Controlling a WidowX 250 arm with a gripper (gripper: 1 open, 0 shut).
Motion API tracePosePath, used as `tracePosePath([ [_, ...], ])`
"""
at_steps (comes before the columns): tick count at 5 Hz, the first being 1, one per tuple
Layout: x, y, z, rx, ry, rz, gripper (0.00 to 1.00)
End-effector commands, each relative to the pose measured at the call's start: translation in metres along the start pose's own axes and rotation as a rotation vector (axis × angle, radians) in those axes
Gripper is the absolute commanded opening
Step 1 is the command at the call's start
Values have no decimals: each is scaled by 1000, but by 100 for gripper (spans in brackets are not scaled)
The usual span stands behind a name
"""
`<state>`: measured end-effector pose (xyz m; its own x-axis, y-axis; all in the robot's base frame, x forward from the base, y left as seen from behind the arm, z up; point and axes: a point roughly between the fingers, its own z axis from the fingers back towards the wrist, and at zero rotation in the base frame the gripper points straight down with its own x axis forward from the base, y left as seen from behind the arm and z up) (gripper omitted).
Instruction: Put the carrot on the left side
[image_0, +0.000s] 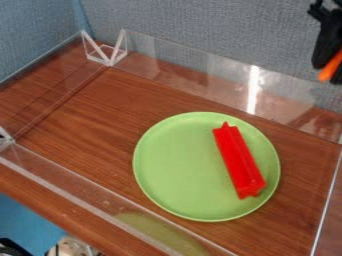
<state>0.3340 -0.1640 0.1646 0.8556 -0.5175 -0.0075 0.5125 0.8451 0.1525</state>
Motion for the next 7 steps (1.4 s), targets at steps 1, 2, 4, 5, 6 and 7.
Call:
tracePosePath([
  [1, 4, 2, 21, -1, -59, 13, 0],
  [2, 4, 12, 23, 8, -43, 31, 0],
  [4, 0, 18, 23, 7, -18, 7, 0],
  [5, -5, 18, 23, 2, -12, -31, 0],
  [6, -7, 15, 18, -3, 9, 28, 0],
  [7, -8, 15, 16, -3, 27, 86, 0],
])
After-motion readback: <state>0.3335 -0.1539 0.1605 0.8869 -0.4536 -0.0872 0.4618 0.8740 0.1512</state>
